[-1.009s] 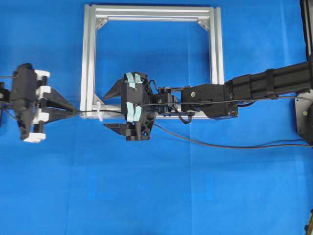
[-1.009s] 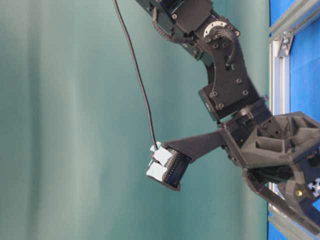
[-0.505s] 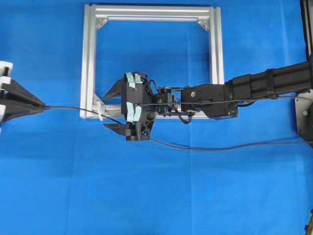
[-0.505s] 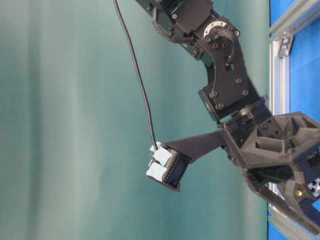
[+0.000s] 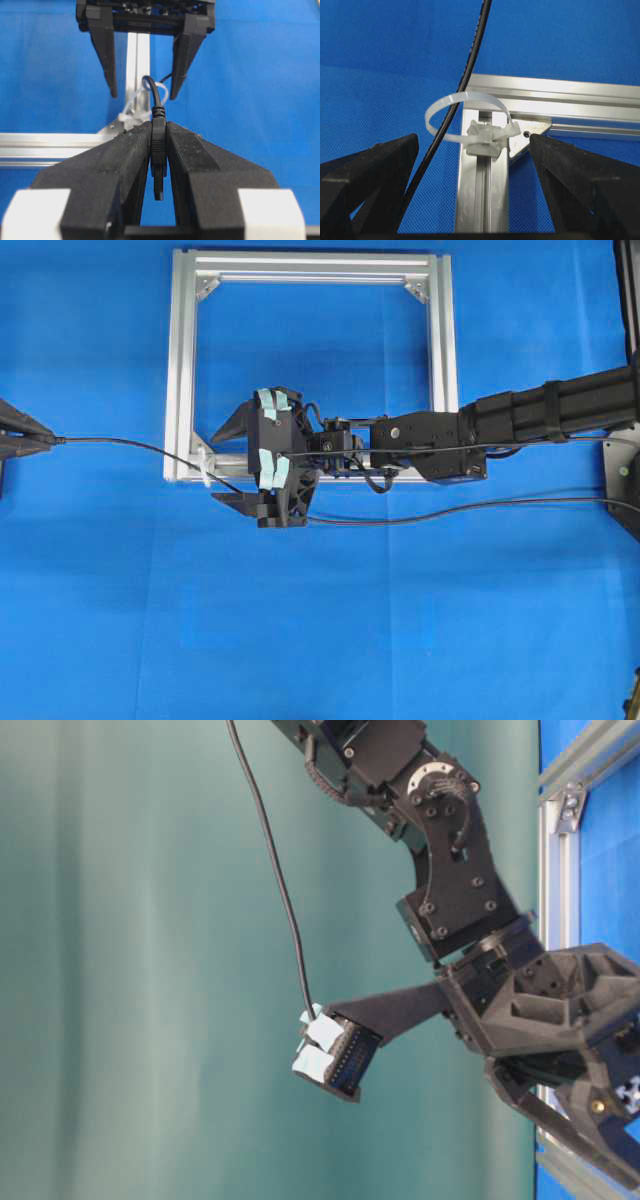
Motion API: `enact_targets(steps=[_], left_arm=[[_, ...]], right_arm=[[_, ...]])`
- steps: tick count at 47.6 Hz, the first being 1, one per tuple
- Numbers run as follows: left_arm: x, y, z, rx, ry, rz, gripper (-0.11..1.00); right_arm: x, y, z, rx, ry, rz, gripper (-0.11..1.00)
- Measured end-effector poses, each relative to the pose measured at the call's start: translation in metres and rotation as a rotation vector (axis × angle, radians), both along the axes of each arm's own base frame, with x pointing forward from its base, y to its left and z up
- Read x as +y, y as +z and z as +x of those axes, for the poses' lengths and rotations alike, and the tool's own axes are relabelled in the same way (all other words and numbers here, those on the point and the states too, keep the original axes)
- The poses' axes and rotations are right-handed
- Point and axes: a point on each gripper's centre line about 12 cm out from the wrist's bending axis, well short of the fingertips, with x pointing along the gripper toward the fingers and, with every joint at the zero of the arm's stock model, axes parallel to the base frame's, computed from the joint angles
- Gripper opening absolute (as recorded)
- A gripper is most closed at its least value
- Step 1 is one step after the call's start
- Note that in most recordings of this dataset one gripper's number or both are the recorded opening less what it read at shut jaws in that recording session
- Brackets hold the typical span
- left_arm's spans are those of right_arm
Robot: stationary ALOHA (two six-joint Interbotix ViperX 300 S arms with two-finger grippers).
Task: Insert the wire through the string loop located on the left side.
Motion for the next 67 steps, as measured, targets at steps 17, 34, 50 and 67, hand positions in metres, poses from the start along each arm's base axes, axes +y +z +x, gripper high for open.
enact_targets(steps=[17, 34, 50, 67], left_arm=[[-0.01, -0.001, 0.004, -0.01, -0.077, 0.005, 0.08], [-0.01, -0.002, 0.005, -0.006, -0.074, 0.002, 0.32], [-0.003, -0.002, 0.006, -0.012, -0.02, 0.001, 0.82], [0.001, -0.003, 0.006, -0.011, 0.01, -0.002, 0.83]], right_arm=[[0.0, 0.0, 0.0, -0.002, 0.0, 0.0, 0.96], [0.0, -0.001, 0.0, 0.0, 0.001, -0.001, 0.96], [0.0, -0.001, 0.0, 0.002, 0.001, -0.001, 0.96], [0.0, 0.016, -0.001, -0.008, 0.0, 0.0, 0.96]])
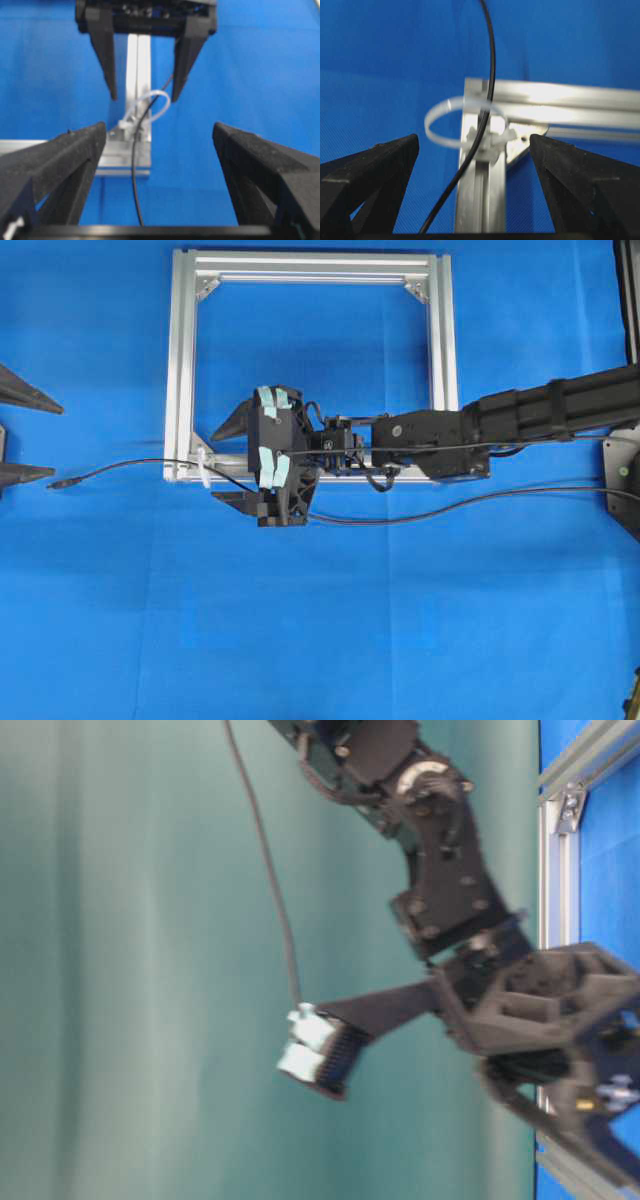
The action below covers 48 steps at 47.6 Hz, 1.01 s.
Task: Insert the wire through the string loop located on the left side.
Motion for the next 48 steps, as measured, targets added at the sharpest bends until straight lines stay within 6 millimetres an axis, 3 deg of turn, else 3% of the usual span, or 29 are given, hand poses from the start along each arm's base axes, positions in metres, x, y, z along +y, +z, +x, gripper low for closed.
enact_targets(steps=[6, 25, 48], left_arm=[[0.002, 0.001, 0.0, -0.006, 0.011, -0.002, 0.83], [0.002, 0.002, 0.001, -0.017, 0.015, -0.002, 0.83], [0.002, 0.0, 0.001, -0.017, 0.015, -0.002, 0.83]], right_arm=[[0.0, 0.028, -0.003, -0.025, 0.001, -0.001, 0.96], [0.0, 0.082, -0.024, -0.078, 0.001, 0.0, 0.96], [0.0, 0.09, -0.034, -0.104, 0.001, -0.002, 0.96]])
